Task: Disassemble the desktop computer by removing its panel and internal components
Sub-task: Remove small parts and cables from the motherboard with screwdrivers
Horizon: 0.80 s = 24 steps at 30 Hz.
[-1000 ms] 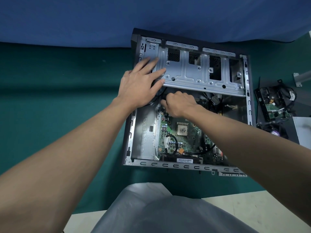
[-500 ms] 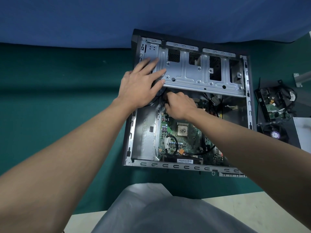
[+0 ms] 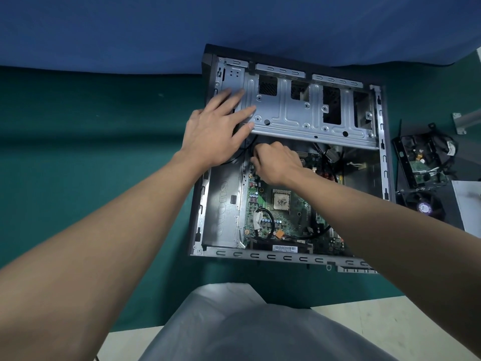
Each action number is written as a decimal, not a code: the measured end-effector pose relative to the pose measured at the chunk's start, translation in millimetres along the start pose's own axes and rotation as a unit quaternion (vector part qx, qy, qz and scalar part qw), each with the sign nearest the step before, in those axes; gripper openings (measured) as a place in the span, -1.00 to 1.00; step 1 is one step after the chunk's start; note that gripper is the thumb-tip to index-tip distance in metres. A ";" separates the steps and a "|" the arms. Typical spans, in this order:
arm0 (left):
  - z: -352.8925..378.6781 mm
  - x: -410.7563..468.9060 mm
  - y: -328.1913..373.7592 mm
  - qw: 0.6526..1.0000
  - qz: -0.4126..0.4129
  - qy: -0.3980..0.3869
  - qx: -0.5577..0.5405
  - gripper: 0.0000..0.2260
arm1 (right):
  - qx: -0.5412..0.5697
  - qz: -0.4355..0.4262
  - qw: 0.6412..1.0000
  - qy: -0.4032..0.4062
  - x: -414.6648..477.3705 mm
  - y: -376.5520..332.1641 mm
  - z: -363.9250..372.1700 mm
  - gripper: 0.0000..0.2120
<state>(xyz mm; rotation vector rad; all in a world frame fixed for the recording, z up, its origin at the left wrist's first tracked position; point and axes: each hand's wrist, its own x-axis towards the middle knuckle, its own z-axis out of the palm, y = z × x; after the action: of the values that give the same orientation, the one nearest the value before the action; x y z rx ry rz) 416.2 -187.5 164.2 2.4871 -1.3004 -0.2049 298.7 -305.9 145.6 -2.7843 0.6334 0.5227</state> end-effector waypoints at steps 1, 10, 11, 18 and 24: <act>-0.2 0.0 -0.3 1.000 0.000 -0.001 0.000 -0.60 | 0.010 0.008 1.000 0.007 -1.1 0.9 -0.1 -0.77; -1.8 -1.0 2.0 1.000 0.001 -0.002 -0.002 -0.60 | 0.231 0.080 0.969 0.030 -12.2 24.3 -7.8 -0.83; -1.8 -1.4 2.3 1.000 0.002 0.000 -0.004 -0.60 | 0.265 0.088 0.960 0.028 -14.8 26.6 -7.5 -0.81; -1.2 -1.5 1.7 1.000 0.000 -0.001 0.001 -0.60 | 0.213 0.006 0.977 -0.018 -14.6 15.6 1.3 -0.69; -0.2 -1.1 0.6 1.000 -0.002 0.003 0.004 -0.60 | -0.027 -0.054 0.997 0.039 -4.7 5.6 26.5 -0.90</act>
<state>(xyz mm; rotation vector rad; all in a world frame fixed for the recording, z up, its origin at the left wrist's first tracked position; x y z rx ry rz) 415.1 -186.9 164.5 2.4950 -1.2981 -0.1940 284.5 -301.0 122.6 -2.8815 0.4879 0.4166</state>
